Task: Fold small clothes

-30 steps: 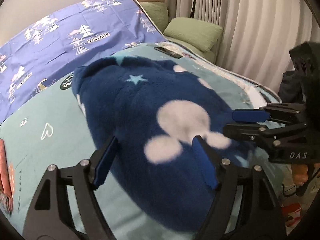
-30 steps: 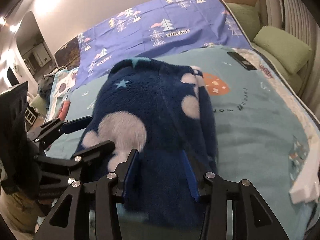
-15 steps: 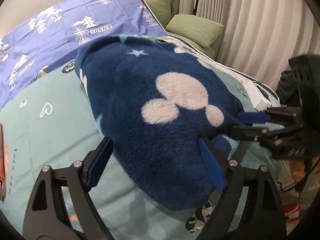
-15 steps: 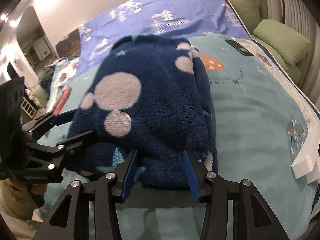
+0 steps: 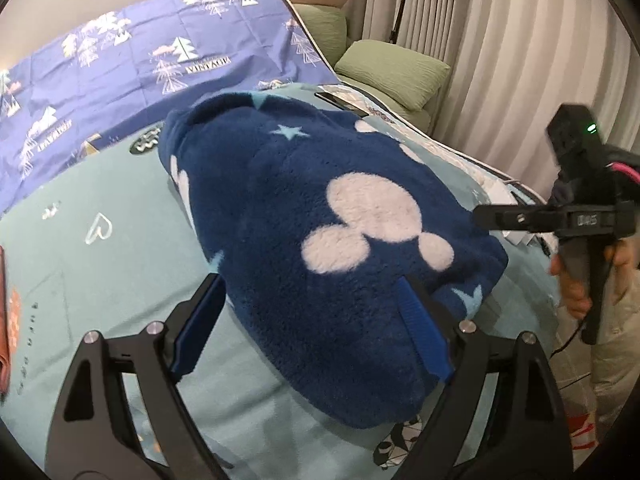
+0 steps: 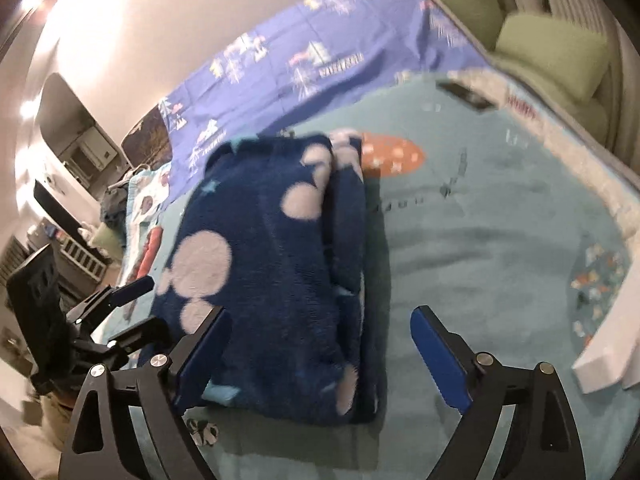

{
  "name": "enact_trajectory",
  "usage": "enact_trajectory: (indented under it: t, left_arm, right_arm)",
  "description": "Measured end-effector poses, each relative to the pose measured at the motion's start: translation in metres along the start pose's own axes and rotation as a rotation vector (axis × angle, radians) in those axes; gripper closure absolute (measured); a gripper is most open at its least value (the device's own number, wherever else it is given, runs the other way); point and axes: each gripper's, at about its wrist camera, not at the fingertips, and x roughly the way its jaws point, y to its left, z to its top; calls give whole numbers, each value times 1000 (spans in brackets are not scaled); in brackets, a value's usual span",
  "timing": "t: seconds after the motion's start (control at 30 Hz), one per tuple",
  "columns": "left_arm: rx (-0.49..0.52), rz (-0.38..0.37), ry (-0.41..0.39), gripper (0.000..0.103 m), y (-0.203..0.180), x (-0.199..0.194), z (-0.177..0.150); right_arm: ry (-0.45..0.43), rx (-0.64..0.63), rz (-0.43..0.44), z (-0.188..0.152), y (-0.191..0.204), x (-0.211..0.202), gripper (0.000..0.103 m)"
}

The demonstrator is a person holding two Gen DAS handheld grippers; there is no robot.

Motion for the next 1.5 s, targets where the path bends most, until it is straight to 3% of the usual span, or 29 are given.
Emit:
enact_trajectory:
  t: [0.13,0.3,0.5,0.63,0.93,1.07,1.1,1.17,1.23,1.4,1.5]
  left_arm:
    - [-54,-52,9,9,14,6,4]
    - [-204,-134,21,0,46,22,6]
    - [-423,-404,120,0,75,65,-12]
    - [-449,-477,143,0,77,77,-13]
    - [-422,-548,223,0,75,104,7]
    - [-453,-556,249,0,77,106,13]
    - [-452,-543,234,4,76,102,12]
    - [-415,-504,181,13,69,85,10]
    - [-377,-468,137,17,59,66,13]
    - [-285,-425,9,18,42,14,38]
    - [-220,-401,-52,18,34,-16,71]
  right_arm:
    - [60,-13,78,5,-12,26,10]
    - [134,45,184,8,-32,52,0]
    - [152,40,274,13,-41,63,0]
    - [183,-1,327,22,-39,75,0]
    - [279,-43,437,58,-18,119,0]
    - [271,-39,437,68,-12,128,4]
    - [258,-43,428,67,-11,126,8]
    - [216,-33,415,65,-7,115,26]
    - [166,-26,402,64,-1,100,34]
    - [54,-71,397,73,27,58,37]
    - [-19,-119,383,94,50,32,37]
